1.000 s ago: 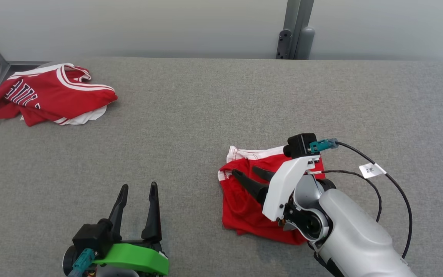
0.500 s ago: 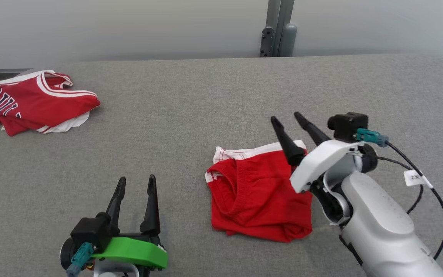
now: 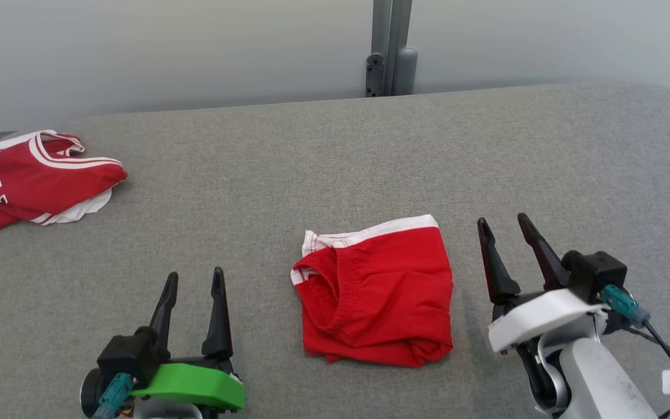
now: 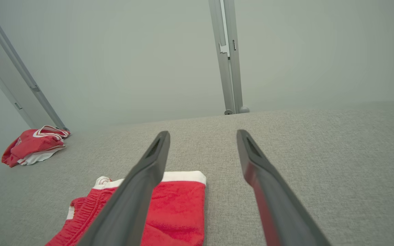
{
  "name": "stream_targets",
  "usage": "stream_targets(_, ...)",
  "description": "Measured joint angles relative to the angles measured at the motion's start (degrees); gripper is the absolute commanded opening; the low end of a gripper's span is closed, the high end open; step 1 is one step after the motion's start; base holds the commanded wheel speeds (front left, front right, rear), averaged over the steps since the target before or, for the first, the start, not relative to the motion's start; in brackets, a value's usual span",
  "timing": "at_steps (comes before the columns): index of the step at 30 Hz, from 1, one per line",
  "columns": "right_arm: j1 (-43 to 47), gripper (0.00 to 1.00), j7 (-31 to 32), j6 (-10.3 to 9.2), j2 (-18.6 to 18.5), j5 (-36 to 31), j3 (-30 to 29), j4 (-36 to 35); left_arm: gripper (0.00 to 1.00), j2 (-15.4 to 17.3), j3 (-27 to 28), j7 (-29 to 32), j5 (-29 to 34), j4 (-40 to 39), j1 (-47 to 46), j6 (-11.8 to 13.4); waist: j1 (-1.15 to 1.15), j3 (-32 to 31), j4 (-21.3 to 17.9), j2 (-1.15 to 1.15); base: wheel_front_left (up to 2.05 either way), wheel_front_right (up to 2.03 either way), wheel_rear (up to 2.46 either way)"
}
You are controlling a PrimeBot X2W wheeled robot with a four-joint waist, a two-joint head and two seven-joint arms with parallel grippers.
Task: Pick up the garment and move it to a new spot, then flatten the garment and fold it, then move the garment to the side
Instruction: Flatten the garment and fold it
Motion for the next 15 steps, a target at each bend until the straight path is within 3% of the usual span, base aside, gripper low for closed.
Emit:
stream_targets(8, 8.05, 1.0, -0.31, 0.0, 1.52, -2.74, -4.57, -8.68, 1.0, 0.0, 2.43, 0.0, 0.01, -1.23, 3.22, 0.34, 0.0, -1.11, -0.54, 0.0, 0.0, 0.0, 0.0)
stream_targets(15, 9.59, 1.0, -0.32, 0.0, 1.64, -1.57, -3.99, -10.23, 1.0, 0.0, 3.41, 0.0, -0.52, -1.57, 4.6, 0.91, 0.0, -1.67, -0.88, 0.0, 0.0, 0.0, 0.0)
